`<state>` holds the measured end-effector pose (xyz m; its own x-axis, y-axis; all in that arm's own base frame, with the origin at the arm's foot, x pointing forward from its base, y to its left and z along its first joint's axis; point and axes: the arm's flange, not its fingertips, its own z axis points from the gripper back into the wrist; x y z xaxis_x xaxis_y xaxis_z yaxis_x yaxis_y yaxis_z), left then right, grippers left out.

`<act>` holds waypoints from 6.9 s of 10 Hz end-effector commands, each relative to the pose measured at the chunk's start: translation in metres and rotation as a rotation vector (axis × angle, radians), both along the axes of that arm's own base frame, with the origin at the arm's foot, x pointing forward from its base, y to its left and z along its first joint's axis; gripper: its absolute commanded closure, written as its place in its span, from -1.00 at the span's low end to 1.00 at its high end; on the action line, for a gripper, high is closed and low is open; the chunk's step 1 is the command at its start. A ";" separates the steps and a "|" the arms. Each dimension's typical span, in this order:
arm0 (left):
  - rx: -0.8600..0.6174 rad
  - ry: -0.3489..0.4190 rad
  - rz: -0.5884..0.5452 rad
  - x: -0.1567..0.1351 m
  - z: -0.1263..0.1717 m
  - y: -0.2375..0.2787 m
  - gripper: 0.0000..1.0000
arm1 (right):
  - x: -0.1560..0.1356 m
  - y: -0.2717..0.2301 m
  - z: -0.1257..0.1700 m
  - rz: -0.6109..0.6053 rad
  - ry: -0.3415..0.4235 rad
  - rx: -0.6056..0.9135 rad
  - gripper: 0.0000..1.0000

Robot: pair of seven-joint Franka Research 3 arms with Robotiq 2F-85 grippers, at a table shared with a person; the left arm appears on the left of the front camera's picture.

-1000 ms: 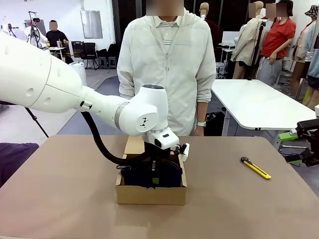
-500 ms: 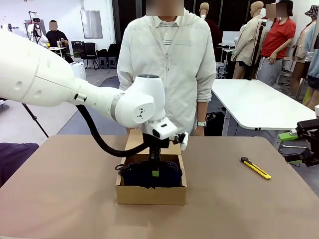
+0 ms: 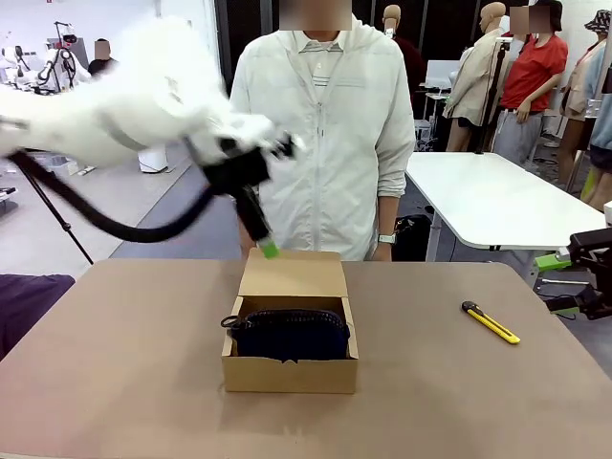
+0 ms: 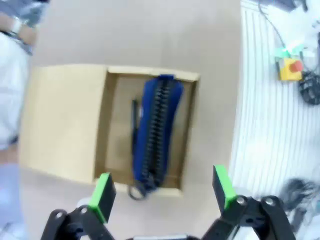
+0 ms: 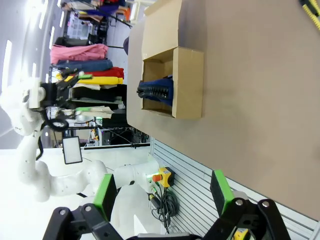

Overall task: Pack the items into the box.
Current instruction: Pick up the item specified by the human and place it in the Mailer Box, then close the Mailer Box.

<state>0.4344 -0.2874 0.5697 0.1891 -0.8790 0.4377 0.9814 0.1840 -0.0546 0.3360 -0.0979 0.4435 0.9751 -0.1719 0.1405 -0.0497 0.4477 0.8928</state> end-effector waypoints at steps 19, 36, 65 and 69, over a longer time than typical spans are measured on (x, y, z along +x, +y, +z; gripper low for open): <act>-0.910 0.445 0.517 -0.137 -0.096 0.355 -1.00 | -0.001 -0.002 0.004 0.007 0.015 -0.004 -1.00; -0.910 0.445 0.517 -0.137 -0.096 0.355 -1.00 | -0.001 -0.002 0.004 0.007 0.015 -0.004 -1.00; -0.922 0.958 0.601 0.275 -0.321 0.147 -1.00 | 0.323 0.262 -0.189 0.074 0.230 0.266 -1.00; -0.873 0.987 0.572 0.270 -0.320 0.141 -0.61 | 0.322 0.257 -0.188 0.052 0.220 0.251 -0.63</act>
<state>0.6975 -0.1470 0.2449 0.9551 -0.0842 0.2842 0.2916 0.0957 -0.9517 0.6613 0.1575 0.2575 0.9857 -0.1186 -0.1195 0.1418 0.2016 0.9692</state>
